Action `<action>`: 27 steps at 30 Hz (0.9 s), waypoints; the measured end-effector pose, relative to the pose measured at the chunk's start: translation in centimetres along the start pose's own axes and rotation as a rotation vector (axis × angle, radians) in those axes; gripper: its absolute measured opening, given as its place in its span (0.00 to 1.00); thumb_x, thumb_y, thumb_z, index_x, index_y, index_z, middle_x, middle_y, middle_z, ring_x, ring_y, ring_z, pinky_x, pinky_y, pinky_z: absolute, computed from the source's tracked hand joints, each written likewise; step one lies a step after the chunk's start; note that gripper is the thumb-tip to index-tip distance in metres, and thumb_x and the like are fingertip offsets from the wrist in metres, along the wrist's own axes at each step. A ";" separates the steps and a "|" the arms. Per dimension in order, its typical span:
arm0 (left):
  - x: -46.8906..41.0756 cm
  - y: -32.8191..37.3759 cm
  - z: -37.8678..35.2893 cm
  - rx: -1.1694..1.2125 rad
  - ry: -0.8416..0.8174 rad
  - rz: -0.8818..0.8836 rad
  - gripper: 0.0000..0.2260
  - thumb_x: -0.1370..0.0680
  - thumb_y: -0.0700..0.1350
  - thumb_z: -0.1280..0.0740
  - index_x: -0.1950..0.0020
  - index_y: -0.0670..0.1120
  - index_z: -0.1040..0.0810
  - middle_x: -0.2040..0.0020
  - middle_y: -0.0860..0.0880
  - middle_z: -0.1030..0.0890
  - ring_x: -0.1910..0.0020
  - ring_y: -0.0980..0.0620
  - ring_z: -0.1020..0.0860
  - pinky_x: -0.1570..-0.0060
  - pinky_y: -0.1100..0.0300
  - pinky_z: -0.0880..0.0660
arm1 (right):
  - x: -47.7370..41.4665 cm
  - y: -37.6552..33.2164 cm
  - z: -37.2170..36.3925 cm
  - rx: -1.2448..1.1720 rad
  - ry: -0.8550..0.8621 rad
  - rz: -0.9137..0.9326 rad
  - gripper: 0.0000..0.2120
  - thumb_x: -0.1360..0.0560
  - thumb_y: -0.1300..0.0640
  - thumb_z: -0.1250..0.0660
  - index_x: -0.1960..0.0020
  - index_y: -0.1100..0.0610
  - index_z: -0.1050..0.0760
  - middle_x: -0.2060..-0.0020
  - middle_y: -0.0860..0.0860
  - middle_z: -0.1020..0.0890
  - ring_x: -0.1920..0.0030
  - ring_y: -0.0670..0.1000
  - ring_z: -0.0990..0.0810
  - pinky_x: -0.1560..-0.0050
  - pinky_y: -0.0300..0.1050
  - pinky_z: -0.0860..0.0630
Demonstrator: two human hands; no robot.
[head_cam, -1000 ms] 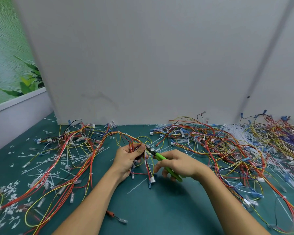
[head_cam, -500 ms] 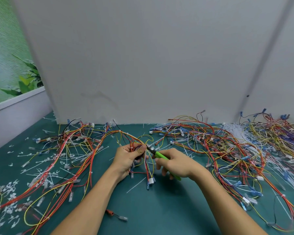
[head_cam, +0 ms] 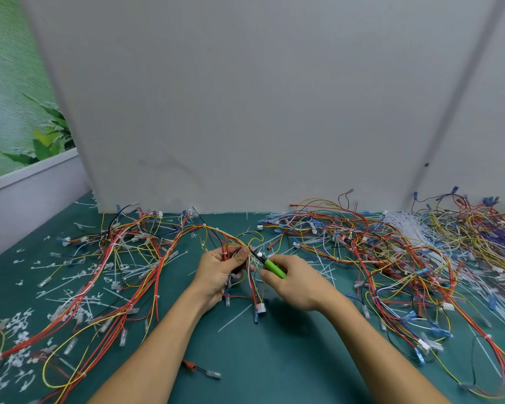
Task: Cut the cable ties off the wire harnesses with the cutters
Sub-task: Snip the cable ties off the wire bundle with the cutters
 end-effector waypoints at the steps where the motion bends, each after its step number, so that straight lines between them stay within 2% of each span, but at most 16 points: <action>1: 0.0 0.0 0.1 0.001 -0.001 0.005 0.11 0.28 0.42 0.28 0.53 0.34 0.20 0.68 0.39 0.18 0.77 0.52 0.25 0.76 0.66 0.32 | 0.0 0.0 0.0 -0.005 0.000 -0.002 0.14 0.18 0.45 0.34 0.61 0.47 0.30 0.68 0.47 0.27 0.67 0.47 0.30 0.64 0.44 0.34; 6: -0.2 -0.2 0.4 0.001 -0.004 0.023 0.12 0.29 0.44 0.27 0.54 0.36 0.20 0.67 0.37 0.18 0.77 0.51 0.29 0.75 0.65 0.32 | 0.3 -0.4 0.2 -0.038 -0.039 -0.015 0.12 0.18 0.46 0.34 0.57 0.51 0.27 0.67 0.48 0.27 0.65 0.51 0.29 0.62 0.45 0.32; 8: -0.2 -0.2 0.4 0.002 0.000 0.021 0.11 0.29 0.44 0.27 0.55 0.36 0.21 0.67 0.37 0.18 0.77 0.51 0.29 0.76 0.65 0.32 | 0.3 -0.6 0.1 -0.121 -0.077 -0.040 0.15 0.18 0.47 0.34 0.53 0.59 0.26 0.65 0.53 0.27 0.65 0.53 0.27 0.62 0.47 0.28; 10: -0.1 -0.1 0.3 0.002 -0.002 0.011 0.10 0.29 0.43 0.28 0.56 0.36 0.21 0.68 0.38 0.18 0.77 0.51 0.27 0.76 0.65 0.31 | 0.4 -0.9 0.0 -0.220 -0.132 -0.062 0.17 0.18 0.48 0.34 0.48 0.64 0.27 0.62 0.57 0.25 0.66 0.54 0.23 0.66 0.49 0.23; 13: 0.0 0.0 0.2 -0.006 -0.024 -0.004 0.09 0.29 0.42 0.28 0.58 0.36 0.21 0.68 0.39 0.18 0.77 0.52 0.24 0.76 0.65 0.30 | 0.6 -1.3 0.0 -0.230 -0.189 -0.068 0.14 0.18 0.48 0.33 0.45 0.59 0.26 0.56 0.57 0.22 0.62 0.52 0.19 0.63 0.51 0.17; 16: 0.1 0.0 0.1 -0.017 -0.021 -0.008 0.10 0.29 0.43 0.28 0.56 0.35 0.20 0.68 0.39 0.18 0.76 0.52 0.23 0.75 0.65 0.29 | 0.8 -1.4 0.2 -0.215 -0.206 -0.053 0.09 0.18 0.48 0.33 0.46 0.54 0.26 0.55 0.56 0.21 0.61 0.51 0.18 0.62 0.50 0.16; 18: 0.1 0.0 0.1 -0.017 -0.020 -0.007 0.10 0.29 0.42 0.28 0.56 0.35 0.20 0.68 0.39 0.18 0.76 0.52 0.23 0.75 0.65 0.29 | 0.8 -1.5 0.2 -0.198 -0.198 -0.042 0.11 0.18 0.48 0.33 0.46 0.55 0.26 0.56 0.56 0.22 0.62 0.51 0.20 0.64 0.49 0.16; 22: 0.0 -0.1 0.2 -0.010 -0.024 0.000 0.10 0.29 0.42 0.27 0.58 0.35 0.20 0.69 0.40 0.19 0.77 0.51 0.25 0.76 0.64 0.31 | 0.6 -1.0 0.3 -0.108 -0.105 -0.048 0.21 0.19 0.42 0.35 0.51 0.61 0.27 0.65 0.53 0.27 0.65 0.53 0.26 0.60 0.55 0.22; 27: -0.1 -0.2 0.3 -0.002 -0.013 0.006 0.11 0.30 0.42 0.27 0.56 0.34 0.20 0.69 0.39 0.19 0.77 0.51 0.26 0.77 0.64 0.31 | 0.4 -0.7 0.4 -0.050 -0.030 -0.033 0.19 0.20 0.39 0.34 0.57 0.54 0.26 0.70 0.48 0.30 0.71 0.48 0.32 0.67 0.42 0.33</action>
Point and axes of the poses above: each hand's wrist, its own x-axis away from the middle knuckle, its own z-axis out of the back of the hand, y = z × x, the point moved 4 cm from there along -x, towards the middle knuckle
